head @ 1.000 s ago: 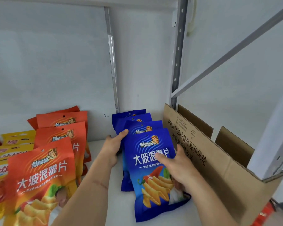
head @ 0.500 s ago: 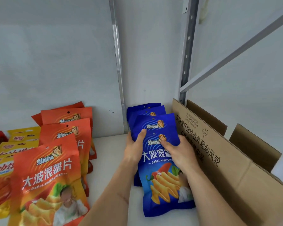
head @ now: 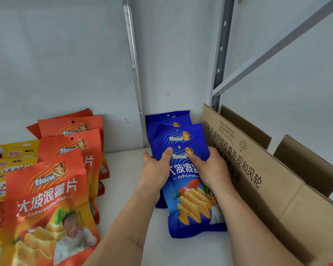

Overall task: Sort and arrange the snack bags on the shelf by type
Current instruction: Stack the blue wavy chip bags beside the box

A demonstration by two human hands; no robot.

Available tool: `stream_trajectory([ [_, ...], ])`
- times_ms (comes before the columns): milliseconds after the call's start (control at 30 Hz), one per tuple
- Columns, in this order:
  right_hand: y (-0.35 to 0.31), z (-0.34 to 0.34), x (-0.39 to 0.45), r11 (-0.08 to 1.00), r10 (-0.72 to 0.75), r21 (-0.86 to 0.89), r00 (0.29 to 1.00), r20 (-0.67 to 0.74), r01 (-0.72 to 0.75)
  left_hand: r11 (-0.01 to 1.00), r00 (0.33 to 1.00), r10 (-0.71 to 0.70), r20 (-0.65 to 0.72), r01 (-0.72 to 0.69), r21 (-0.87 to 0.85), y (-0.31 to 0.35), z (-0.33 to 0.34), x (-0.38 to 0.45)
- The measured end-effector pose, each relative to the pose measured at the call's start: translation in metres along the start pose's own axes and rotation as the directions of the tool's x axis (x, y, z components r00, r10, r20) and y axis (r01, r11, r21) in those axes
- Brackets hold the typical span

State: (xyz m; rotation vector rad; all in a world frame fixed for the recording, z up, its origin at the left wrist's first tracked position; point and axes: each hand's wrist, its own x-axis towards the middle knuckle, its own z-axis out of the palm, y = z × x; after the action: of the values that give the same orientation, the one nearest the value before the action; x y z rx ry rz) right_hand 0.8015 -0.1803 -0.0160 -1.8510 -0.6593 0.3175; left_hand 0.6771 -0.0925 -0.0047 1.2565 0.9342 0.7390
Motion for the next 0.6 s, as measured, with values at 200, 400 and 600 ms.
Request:
stream_trajectory([
  [200, -0.004, 0.005, 0.002, 0.999, 0.003, 0.045, 0.999, -0.036, -0.002, 0.972, 0.982, 0.19, -0.015, -0.186, 0.143, -0.019, 0.005, 0.002],
  [400, -0.01, -0.025, -0.024, 0.994, 0.032, -0.111, 0.994, 0.104, -0.021, 0.979, 0.985, 0.171, -0.013, -0.169, 0.11, -0.015, 0.001, -0.004],
  [600, 0.015, -0.038, -0.066, 0.997, -0.066, -0.036, 0.976, 0.206, 0.075, 0.994, 0.995, 0.081, -0.057, -0.076, 0.084, -0.014, -0.005, -0.043],
])
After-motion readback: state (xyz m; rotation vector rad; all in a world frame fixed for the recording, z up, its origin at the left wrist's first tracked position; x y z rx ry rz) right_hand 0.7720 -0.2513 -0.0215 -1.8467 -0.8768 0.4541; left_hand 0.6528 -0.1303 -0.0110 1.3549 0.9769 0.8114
